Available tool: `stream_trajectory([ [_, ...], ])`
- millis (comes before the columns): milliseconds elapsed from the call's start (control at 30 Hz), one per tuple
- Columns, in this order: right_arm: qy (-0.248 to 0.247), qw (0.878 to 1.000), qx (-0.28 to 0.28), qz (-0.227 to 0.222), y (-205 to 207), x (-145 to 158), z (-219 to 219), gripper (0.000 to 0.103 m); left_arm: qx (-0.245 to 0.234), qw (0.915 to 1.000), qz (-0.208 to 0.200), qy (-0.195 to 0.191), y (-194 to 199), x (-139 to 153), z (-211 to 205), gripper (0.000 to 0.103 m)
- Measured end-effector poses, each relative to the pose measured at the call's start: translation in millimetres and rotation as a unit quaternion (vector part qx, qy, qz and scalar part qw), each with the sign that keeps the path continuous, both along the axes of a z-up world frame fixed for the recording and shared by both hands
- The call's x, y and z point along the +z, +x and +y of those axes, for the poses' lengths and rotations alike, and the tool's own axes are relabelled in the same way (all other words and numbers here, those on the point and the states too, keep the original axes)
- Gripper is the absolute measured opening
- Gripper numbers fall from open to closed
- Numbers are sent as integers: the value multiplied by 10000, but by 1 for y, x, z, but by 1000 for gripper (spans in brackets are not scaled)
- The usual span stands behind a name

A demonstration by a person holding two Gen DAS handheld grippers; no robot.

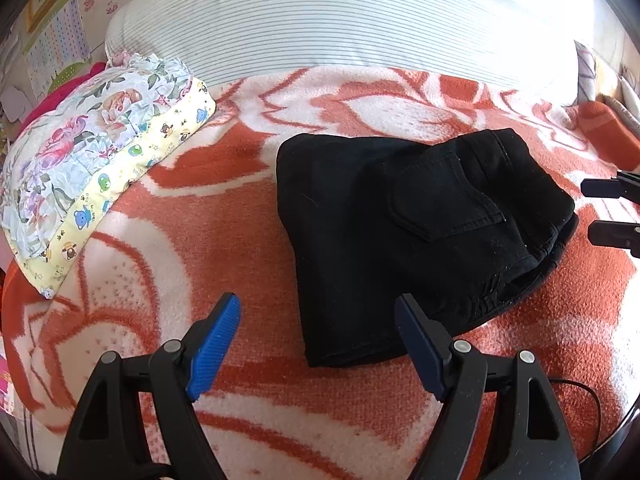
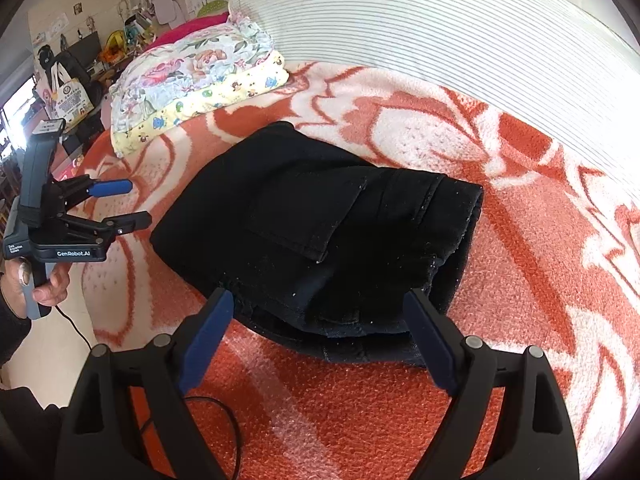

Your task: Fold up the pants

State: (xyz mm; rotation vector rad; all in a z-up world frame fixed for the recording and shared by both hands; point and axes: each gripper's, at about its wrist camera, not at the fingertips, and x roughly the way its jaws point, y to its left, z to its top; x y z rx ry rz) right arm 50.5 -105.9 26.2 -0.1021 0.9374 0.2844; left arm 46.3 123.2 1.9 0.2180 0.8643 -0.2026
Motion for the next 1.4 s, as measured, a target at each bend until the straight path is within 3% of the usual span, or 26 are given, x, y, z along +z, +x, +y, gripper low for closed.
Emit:
stream_trajectory([
  [233,-99,9999,37,46,2,-1,-5,87,-237,9993,267,128,-2,-4,-6,80],
  [633,-194,9992,338,126,-2,2,-2,87,-423,9972,-116,601,-22,4,-22,81],
  [1400,-246,9974,620,269,2,0,9,87,-319,9965,-330,702,-20,10,-15,81],
])
